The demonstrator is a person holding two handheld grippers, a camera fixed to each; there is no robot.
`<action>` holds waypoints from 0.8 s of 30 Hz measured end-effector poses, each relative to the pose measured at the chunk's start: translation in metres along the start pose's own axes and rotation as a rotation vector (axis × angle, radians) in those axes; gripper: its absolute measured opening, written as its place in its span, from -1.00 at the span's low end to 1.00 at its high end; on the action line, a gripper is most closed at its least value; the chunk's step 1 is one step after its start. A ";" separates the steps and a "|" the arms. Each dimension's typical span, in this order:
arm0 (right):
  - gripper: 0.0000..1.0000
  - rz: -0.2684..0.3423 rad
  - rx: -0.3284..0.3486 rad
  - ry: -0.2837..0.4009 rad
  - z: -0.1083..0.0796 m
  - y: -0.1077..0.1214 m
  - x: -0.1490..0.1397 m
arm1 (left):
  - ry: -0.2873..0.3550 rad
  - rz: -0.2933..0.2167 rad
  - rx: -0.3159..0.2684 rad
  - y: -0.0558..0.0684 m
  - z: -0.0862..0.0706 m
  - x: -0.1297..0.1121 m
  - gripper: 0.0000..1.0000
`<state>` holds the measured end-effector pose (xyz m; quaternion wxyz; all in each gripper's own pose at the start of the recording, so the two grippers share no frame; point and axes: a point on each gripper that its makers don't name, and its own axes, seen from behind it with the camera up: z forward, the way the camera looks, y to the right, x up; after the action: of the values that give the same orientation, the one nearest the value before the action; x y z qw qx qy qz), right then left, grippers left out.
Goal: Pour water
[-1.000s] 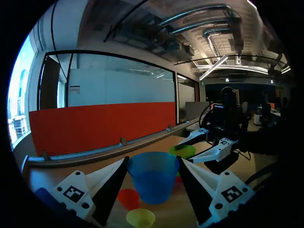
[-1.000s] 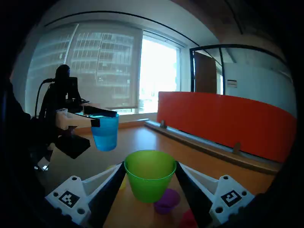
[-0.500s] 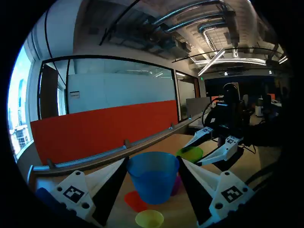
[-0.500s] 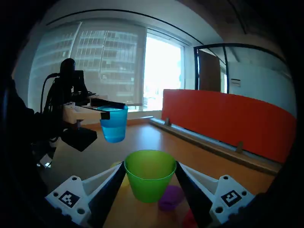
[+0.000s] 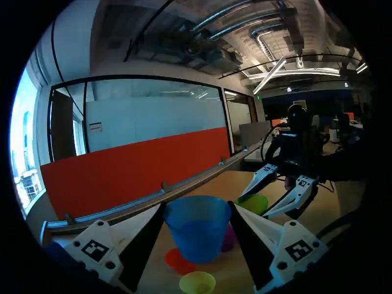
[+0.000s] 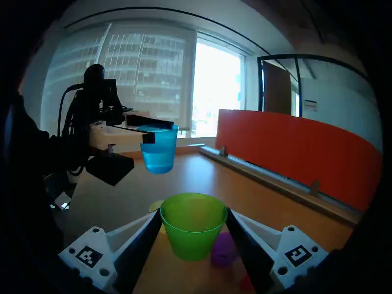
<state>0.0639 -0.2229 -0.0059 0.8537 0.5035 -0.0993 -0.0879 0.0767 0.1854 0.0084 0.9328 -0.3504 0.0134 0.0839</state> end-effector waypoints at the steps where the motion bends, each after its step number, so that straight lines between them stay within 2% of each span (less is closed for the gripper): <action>1: 0.89 0.001 0.002 0.001 0.000 -0.001 0.000 | -0.002 0.007 0.001 0.000 0.000 0.000 0.79; 9: 0.89 0.002 0.015 0.003 0.001 -0.006 0.000 | -0.010 0.061 0.007 0.000 0.002 0.002 0.80; 24: 0.89 0.006 0.047 0.006 0.003 -0.021 0.000 | -0.010 0.116 0.025 -0.005 0.007 0.006 0.80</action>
<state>0.0624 -0.2359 -0.0230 0.8422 0.5235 -0.1004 -0.0815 0.0826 0.1876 0.0165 0.9306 -0.3371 0.0299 0.1393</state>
